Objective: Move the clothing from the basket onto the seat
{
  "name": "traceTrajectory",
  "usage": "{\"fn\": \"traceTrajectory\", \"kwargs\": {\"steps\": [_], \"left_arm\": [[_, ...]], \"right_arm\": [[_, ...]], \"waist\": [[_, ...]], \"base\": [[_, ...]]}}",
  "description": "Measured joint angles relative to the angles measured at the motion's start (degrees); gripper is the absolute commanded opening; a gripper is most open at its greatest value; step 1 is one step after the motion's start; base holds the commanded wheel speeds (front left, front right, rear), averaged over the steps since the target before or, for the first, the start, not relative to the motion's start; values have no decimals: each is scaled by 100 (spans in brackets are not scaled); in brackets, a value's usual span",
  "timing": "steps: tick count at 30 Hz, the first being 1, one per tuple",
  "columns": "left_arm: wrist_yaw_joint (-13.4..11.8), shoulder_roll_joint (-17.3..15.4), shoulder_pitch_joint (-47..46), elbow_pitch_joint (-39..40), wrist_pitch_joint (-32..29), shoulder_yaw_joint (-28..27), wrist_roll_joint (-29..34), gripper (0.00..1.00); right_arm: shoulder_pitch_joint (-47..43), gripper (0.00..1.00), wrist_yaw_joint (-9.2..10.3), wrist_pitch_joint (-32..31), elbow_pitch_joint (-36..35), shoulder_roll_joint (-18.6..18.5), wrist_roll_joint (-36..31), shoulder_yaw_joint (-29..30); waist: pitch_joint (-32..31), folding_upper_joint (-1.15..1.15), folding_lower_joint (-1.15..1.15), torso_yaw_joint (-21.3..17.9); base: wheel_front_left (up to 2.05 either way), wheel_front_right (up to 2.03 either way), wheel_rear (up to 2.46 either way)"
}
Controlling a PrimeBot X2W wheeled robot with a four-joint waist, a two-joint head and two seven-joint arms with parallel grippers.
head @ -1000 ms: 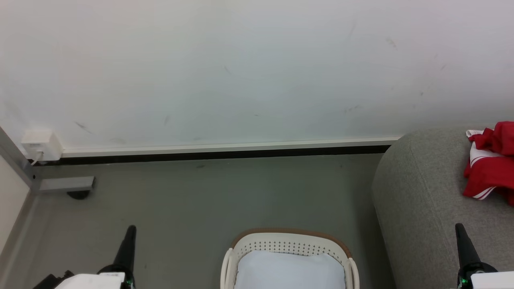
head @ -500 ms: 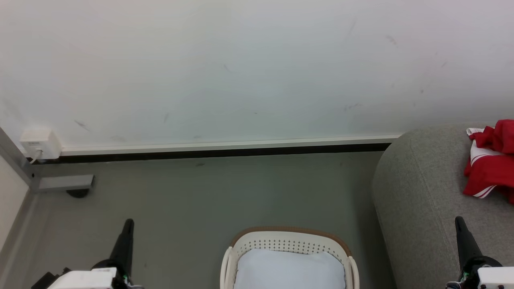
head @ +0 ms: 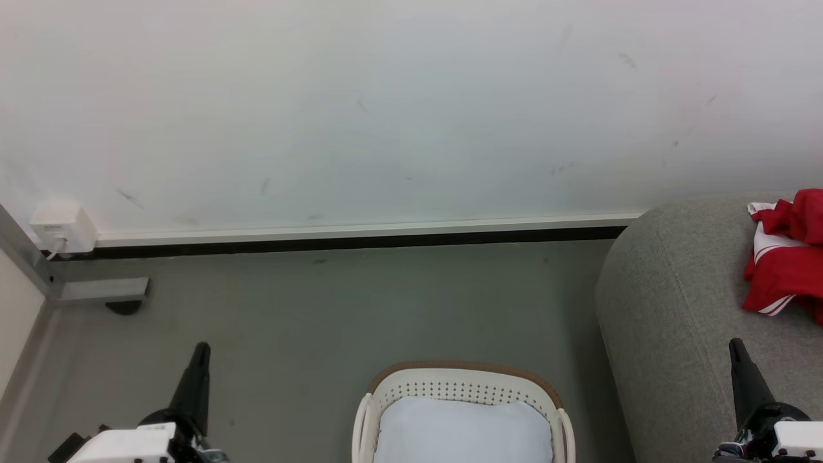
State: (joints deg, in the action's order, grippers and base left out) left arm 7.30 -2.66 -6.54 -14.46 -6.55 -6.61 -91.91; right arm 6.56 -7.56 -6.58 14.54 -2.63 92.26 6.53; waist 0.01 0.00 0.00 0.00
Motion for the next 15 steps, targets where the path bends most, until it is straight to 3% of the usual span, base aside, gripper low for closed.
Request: {"fn": "traceTrajectory", "kwargs": {"steps": [15], "left_arm": [[0, 0, -1, 1, 0, -1, 0, 0]], "right_arm": [[1, 0, 0, 0, -1, -1, 3, 1]], "waist": [[0, 0, 0, 0]], "base": [[0, 0, 0]]}}
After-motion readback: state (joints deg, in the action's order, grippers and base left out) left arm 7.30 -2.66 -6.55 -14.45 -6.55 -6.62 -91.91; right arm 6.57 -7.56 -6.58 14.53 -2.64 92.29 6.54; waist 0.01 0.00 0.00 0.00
